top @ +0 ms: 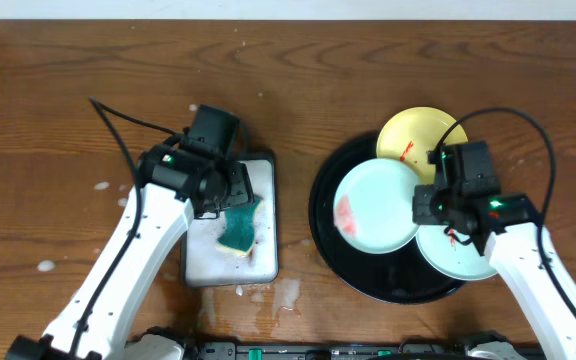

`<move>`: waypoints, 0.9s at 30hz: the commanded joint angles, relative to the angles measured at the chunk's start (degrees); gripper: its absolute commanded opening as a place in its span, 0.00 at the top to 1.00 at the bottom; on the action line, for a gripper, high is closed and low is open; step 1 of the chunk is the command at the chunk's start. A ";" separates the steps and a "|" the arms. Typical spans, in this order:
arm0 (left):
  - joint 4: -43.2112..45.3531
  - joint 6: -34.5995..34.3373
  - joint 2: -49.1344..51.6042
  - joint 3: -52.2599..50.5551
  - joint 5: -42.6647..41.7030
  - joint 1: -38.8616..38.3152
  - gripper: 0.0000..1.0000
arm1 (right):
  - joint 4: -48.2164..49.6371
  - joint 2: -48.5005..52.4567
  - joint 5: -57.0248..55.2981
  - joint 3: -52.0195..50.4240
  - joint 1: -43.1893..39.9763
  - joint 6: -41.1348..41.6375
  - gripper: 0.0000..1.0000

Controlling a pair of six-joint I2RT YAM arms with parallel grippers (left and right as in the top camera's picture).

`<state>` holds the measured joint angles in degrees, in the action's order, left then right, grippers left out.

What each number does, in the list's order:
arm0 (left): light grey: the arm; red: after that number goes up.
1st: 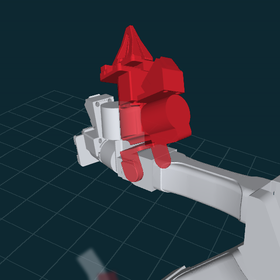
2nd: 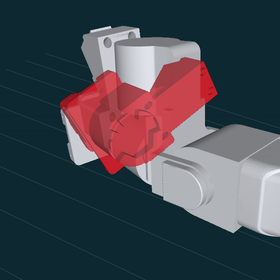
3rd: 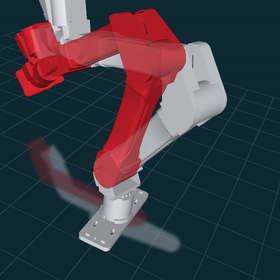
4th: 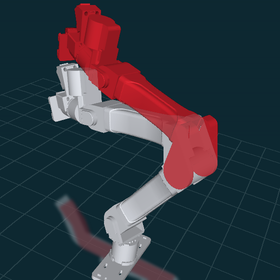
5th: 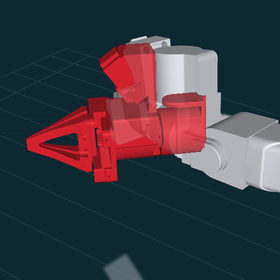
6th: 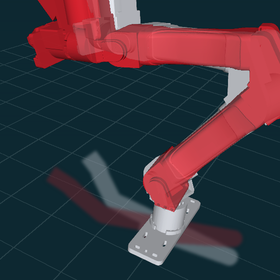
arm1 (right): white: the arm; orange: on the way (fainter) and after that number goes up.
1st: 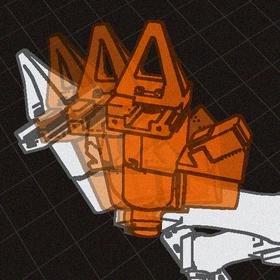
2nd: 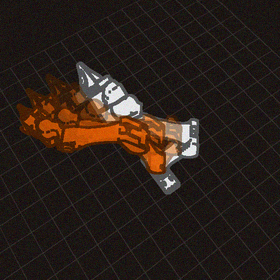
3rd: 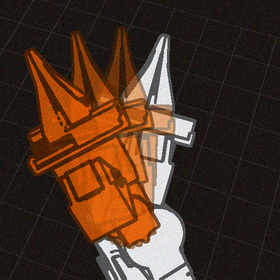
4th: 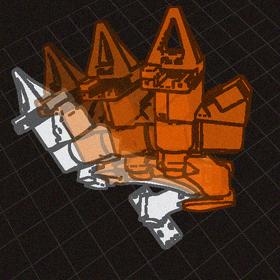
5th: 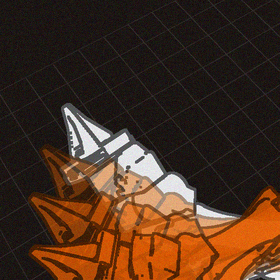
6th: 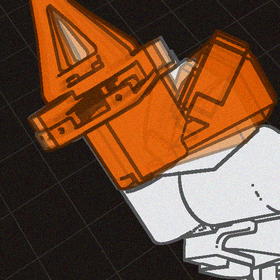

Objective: Clean dirty plates on tray and stack at the side

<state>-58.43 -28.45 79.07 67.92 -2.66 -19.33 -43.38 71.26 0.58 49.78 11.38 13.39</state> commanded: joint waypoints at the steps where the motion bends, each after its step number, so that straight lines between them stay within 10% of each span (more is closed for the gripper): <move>1: -0.26 0.39 -1.46 0.22 0.13 0.09 0.29 | -3.04 -4.31 -5.42 6.64 1.70 -0.61 0.99; 20: -0.66 0.37 -1.49 0.22 0.13 0.09 0.19 | -14.14 -4.70 -56.72 13.29 35.15 0.63 0.99; 27: -0.68 0.37 -1.49 0.22 0.13 0.09 0.18 | -14.56 -4.61 -52.83 13.29 38.14 0.76 0.99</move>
<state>-58.78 -28.45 77.80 67.92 -2.68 -19.33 -57.67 66.76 -51.33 62.13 49.89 13.58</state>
